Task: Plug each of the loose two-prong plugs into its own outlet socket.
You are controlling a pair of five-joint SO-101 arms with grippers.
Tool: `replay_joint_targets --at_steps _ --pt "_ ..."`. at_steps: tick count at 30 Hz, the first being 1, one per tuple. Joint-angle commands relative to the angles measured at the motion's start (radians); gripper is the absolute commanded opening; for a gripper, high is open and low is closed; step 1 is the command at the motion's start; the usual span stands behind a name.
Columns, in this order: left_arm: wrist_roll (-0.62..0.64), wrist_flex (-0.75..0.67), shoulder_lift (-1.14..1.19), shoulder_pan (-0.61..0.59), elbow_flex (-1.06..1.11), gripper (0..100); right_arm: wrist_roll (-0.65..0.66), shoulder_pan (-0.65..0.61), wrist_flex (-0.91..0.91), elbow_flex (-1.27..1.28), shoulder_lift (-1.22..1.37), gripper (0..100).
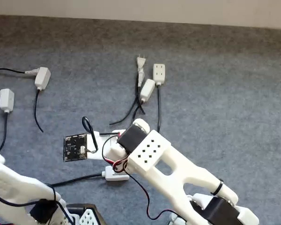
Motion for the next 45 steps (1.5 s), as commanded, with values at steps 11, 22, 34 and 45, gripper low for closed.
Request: replay_joint_targets --at_steps 11,22,34,45 --pt "-0.018 0.009 0.193 -0.041 -0.231 37 0.193 -0.004 -0.036 0.093 -0.045 0.6" --pt "-0.018 0.009 0.193 -0.05 -0.232 37 0.198 -0.008 -0.128 0.147 -0.054 0.6" --pt "-0.018 0.009 0.194 -0.042 -0.232 37 0.201 -0.013 0.024 -0.11 -0.038 0.6" --pt "-0.051 0.009 0.197 -0.051 -0.232 37 0.221 -0.038 -0.015 -0.114 0.173 0.6"
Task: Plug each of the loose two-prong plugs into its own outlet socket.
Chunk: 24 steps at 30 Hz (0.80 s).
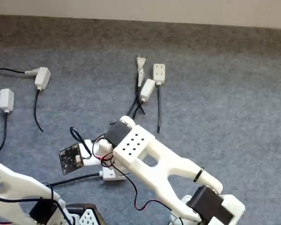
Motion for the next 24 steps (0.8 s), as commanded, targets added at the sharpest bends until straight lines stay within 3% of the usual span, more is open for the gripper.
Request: replay_joint_targets --at_steps 1,15,24 --pt "-0.043 0.003 -0.015 -0.012 -0.041 37 0.012 -0.024 -0.035 -0.051 -0.01 0.6" --pt "-0.044 0.003 -0.013 -0.01 -0.039 37 -0.014 -0.058 -0.045 -0.05 -0.001 0.6" --pt "-0.046 0.003 -0.013 -0.012 -0.033 37 0.051 -0.051 0.012 -0.048 0.001 0.6"
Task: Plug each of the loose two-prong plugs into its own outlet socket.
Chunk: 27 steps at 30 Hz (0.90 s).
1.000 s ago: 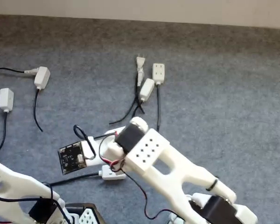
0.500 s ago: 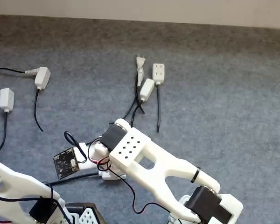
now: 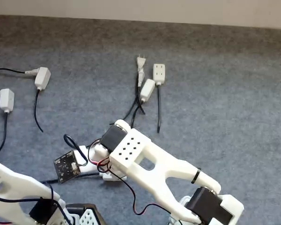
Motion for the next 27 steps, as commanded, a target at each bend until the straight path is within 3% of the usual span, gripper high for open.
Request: replay_joint_targets --at_steps 1,13,20,27 --pt "-0.008 0.003 -0.013 -0.012 -0.031 37 0.012 -0.004 0.013 -0.038 -0.002 0.6" --pt "-0.009 0.032 -0.012 -0.008 -0.038 37 0.034 -0.004 0.002 -0.036 0.045 0.6" --pt "-0.009 0.032 -0.012 -0.012 -0.039 37 -0.02 -0.004 -0.082 -0.03 0.128 0.6" --pt "-0.009 0.032 -0.013 -0.012 -0.036 37 -0.049 -0.004 -0.242 0.174 0.097 0.6"
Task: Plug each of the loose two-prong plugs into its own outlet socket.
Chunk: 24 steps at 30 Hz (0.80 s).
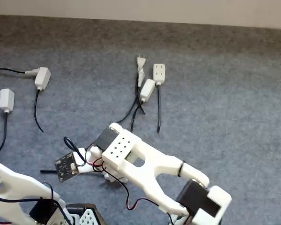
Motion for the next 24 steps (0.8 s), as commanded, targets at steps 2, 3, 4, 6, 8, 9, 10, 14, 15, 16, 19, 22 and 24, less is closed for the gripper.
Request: replay_joint_targets --at_steps 2,3,4,6,8,9,10,14,15,16,19,22,24 --pt "-0.006 0.006 -0.013 -0.012 -0.036 37 -0.014 0.001 -0.111 0.133 -0.058 0.6" --pt "-0.006 0.006 -0.013 -0.012 -0.036 37 -0.028 0.001 -0.117 0.154 -0.071 0.6" --pt "-0.006 0.006 -0.013 -0.012 -0.036 37 -0.038 0.001 -0.117 0.159 -0.087 0.6" --pt "-0.006 0.009 -0.013 -0.012 -0.035 37 -0.051 0.002 -0.116 0.157 -0.117 0.6" --pt "-0.008 0.034 -0.013 -0.007 -0.041 37 -0.051 0.012 -0.114 0.156 -0.15 0.6" --pt "-0.008 0.041 -0.013 -0.004 -0.041 37 -0.051 0.016 -0.114 0.156 -0.163 0.6" --pt "-0.015 0.043 -0.013 -0.002 -0.039 37 -0.052 0.016 -0.114 0.154 -0.179 0.6" --pt "-0.064 0.095 -0.018 0.028 -0.039 37 -0.149 0.016 -0.065 0.065 -0.222 4.6" --pt "-0.074 0.114 -0.018 0.041 -0.039 37 -0.164 0.016 -0.028 0.016 -0.225 8.3" --pt "-0.078 0.127 -0.019 0.053 -0.039 37 -0.175 0.016 0.015 -0.041 -0.226 12.4" --pt "-0.078 0.169 -0.019 0.088 -0.039 37 -0.195 0.016 0.157 -0.242 -0.223 23.1" --pt "-0.1 0.222 -0.021 0.137 -0.041 37 -0.204 0.018 0.308 -0.46 -0.223 26.3" --pt "-0.109 0.278 -0.024 0.188 -0.047 37 -0.245 0.021 0.394 -0.613 -0.222 26.3"
